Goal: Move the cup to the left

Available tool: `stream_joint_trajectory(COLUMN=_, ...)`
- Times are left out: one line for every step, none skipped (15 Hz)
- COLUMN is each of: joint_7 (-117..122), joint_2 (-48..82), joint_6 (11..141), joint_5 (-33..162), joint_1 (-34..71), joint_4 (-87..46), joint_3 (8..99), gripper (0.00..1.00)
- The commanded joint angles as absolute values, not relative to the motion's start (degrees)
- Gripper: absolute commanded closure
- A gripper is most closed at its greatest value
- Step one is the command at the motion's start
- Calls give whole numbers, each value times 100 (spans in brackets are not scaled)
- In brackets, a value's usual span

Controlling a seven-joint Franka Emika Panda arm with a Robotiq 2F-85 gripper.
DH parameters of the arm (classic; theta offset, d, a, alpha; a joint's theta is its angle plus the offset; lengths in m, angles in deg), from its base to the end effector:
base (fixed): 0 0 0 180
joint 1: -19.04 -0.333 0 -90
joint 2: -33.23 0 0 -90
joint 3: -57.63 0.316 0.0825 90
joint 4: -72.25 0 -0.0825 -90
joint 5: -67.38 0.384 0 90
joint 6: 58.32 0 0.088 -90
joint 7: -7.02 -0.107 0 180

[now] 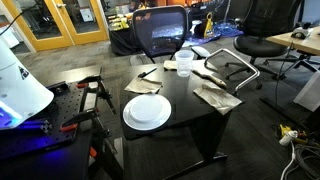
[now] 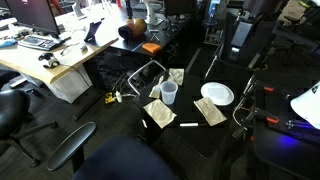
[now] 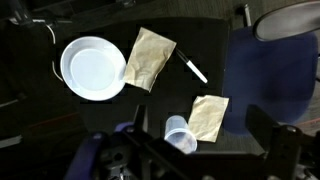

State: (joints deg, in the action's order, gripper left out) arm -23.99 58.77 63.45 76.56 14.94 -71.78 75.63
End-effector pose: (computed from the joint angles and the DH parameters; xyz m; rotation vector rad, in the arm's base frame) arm 0.3783 0.1628 0.4320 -3.0914 0.4096 -0.0579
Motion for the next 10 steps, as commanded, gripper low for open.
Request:
stream_joint_trajectory(joint_7=-2794, joint_2=5451, joint_6=7463, joint_5=7086, joint_1=1661, joint_4=-7406, joint_3=7634, gripper=0)
stream_joint_trajectory(joint_7=-2963, joint_2=5346, joint_6=7742, joint_5=6914, joint_1=1718, joint_4=-7460, joint_3=7635, gripper=0)
stream_joint_trajectory(joint_7=-3200, joint_2=5260, joint_6=8018, joint_5=6732, joint_1=1779, joint_4=-7520, joint_3=7636, gripper=0)
stream_joint_trajectory(joint_7=-3420, joint_2=5183, joint_6=8173, joint_5=6566, joint_1=1827, joint_4=-7548, joint_3=7630, gripper=0)
stream_joint_trajectory(joint_7=-3599, joint_2=5129, joint_6=8192, joint_5=6448, joint_1=1838, joint_4=-7557, joint_3=7611, gripper=0)
stream_joint_trajectory(joint_7=-3262, joint_2=5198, joint_6=7977, joint_5=6628, joint_1=1635, joint_4=-7505, joint_3=7454, gripper=0)
stream_joint_trajectory(joint_7=-3399, joint_2=5130, joint_6=8045, joint_5=6530, joint_1=1664, joint_4=-7518, joint_3=7452, gripper=0)
stream_joint_trajectory(joint_7=-3431, joint_2=5095, joint_6=8062, joint_5=6504, joint_1=1674, joint_4=-7518, joint_3=7448, gripper=0)
stream_joint_trajectory(joint_7=-3432, joint_2=5084, joint_6=8064, joint_5=6504, joint_1=1676, joint_4=-7518, joint_3=7447, gripper=0)
stream_joint_trajectory(joint_7=-3432, joint_2=5084, joint_6=8064, joint_5=6504, joint_1=1675, joint_4=-7518, joint_3=7447, gripper=0)
